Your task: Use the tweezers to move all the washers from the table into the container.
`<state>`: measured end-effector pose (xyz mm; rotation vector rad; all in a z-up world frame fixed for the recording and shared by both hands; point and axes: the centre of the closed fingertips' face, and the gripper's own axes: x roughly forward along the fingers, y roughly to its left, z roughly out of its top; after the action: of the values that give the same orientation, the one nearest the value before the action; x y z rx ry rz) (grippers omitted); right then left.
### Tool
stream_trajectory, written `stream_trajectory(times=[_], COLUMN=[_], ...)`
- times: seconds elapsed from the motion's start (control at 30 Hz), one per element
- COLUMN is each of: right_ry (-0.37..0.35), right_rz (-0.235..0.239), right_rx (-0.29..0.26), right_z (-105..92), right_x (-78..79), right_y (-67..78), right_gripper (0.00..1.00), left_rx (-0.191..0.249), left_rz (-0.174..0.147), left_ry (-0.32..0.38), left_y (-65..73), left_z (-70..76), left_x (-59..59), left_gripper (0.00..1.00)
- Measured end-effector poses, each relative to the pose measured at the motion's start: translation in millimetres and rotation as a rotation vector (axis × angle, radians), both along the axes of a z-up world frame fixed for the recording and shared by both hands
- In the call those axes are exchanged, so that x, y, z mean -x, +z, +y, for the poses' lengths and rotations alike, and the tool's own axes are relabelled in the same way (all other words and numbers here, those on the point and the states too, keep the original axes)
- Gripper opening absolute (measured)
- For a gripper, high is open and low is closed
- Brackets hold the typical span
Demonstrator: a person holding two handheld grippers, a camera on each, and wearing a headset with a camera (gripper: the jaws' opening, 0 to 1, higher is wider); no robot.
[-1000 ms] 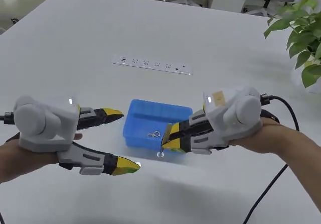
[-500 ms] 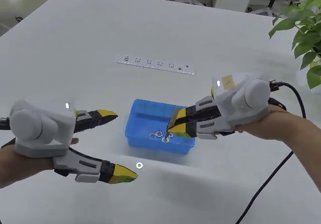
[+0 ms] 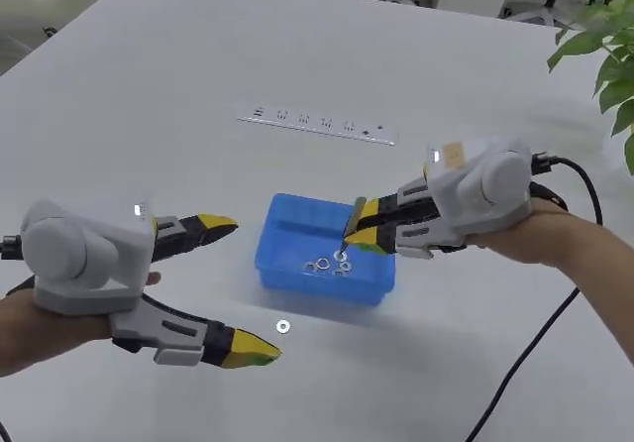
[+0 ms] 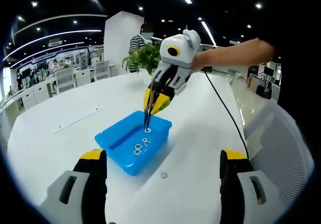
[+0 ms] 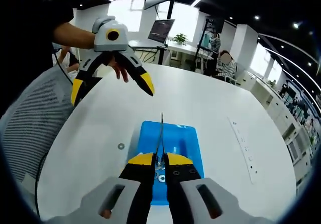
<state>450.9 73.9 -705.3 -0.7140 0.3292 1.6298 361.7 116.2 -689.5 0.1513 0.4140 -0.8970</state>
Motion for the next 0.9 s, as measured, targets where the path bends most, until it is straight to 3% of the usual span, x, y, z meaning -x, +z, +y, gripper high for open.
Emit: stream_trajectory(times=[0.33,0.9], right_ry=[-0.021,-0.032], right_rz=[-0.004,-0.01], right_rx=[0.016,0.029], right_z=[0.9,7.3], right_x=[-10.7,-14.7], right_y=[-17.9,-33.2], right_gripper=[0.08,0.08], left_rx=[0.006,0.002], left_rz=[0.0,0.014], left_ry=[0.005,0.001], left_y=[0.1,-3.7], left_z=[0.7,2.1], left_x=[-3.6,-11.7], left_gripper=[0.99,0.99])
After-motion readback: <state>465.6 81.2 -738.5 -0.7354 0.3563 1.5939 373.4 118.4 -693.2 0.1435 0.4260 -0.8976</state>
